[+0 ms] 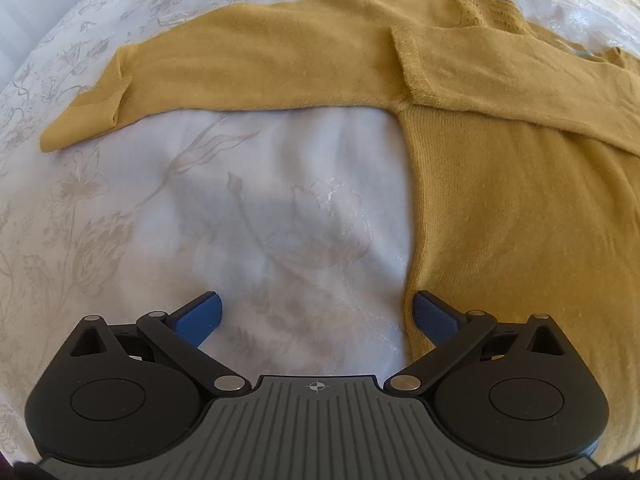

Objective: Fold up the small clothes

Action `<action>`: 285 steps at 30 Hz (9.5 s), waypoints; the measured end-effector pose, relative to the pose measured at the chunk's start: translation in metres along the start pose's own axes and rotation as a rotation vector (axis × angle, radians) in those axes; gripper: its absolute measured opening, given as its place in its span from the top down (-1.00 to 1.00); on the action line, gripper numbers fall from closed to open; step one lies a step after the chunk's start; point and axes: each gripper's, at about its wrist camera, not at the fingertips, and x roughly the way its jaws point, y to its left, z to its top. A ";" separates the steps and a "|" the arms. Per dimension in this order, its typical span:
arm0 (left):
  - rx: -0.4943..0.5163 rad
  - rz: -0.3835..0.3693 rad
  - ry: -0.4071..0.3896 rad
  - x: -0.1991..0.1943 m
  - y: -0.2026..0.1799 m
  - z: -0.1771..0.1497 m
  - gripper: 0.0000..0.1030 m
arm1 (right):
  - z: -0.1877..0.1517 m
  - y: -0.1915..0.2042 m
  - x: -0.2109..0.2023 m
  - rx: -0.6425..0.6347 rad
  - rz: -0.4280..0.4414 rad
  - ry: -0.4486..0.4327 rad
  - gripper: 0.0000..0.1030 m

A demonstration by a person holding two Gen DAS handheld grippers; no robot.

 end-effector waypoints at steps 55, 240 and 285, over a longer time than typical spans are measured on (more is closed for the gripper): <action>-0.013 -0.293 -0.019 -0.064 -0.023 -0.130 -0.15 | -0.169 -0.054 -0.071 -0.012 0.401 0.158 -0.17; -0.126 -0.200 -0.150 -0.029 -0.037 0.065 -0.01 | 0.013 0.094 -0.092 -0.228 0.391 -0.136 -0.99; -0.148 -0.262 -0.083 0.026 -0.026 0.072 -0.98 | 0.071 0.089 -0.006 -0.334 0.162 -0.092 0.84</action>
